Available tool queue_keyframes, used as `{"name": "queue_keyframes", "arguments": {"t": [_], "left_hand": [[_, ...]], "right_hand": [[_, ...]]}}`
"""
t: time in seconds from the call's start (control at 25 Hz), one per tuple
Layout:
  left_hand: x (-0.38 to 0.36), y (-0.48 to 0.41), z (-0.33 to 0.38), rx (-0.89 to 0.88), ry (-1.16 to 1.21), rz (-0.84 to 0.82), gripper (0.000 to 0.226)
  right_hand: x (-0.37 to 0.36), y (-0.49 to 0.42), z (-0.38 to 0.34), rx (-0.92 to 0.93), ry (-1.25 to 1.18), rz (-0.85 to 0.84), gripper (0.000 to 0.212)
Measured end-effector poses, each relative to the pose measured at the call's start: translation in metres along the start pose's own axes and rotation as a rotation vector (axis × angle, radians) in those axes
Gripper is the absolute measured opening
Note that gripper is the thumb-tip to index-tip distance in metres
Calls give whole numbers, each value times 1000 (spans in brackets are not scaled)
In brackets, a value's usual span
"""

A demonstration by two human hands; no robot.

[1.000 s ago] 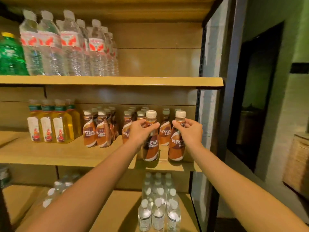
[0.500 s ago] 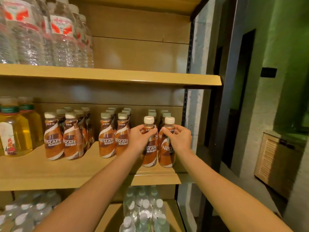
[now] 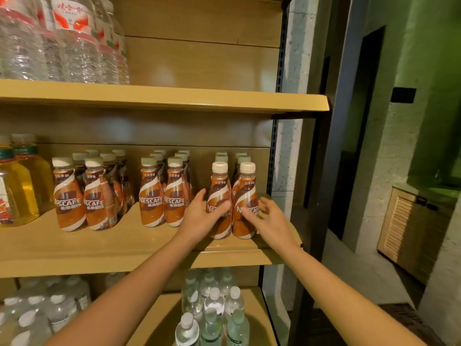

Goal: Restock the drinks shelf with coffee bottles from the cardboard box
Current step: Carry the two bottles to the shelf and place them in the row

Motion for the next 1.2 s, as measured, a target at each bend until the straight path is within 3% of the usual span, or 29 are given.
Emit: {"name": "queue_keyframes", "arguments": {"t": [0.12,0.24,0.48,0.88,1.2], "left_hand": [[-9,23,-25,41,-276,-159,51],[-16,16,-41,28,-484,-205,40],[-30,-15,-66,43,-547,-291,46],[-34,-46,-89,63,-489,-292,40],[-35,-55,-112,154,-531,-300,59]], "right_hand": [[-7,2,23,54,504,44,67],[-9,-2,21,96,645,136,51],[-11,-27,20,62,710,181,52],[-23,-70,22,31,789,140,47],[-28,-75,24,-2,803,132,57]]}}
Point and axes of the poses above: each hand's wrist, its own y-axis away from the middle knuckle, its own x-axis out of the back of the hand, z = x × y, the point moved 6 cm from there along -y, towards the middle knuckle, and after that the axes turned 15 degrees about -x, right-handed, at the moved point
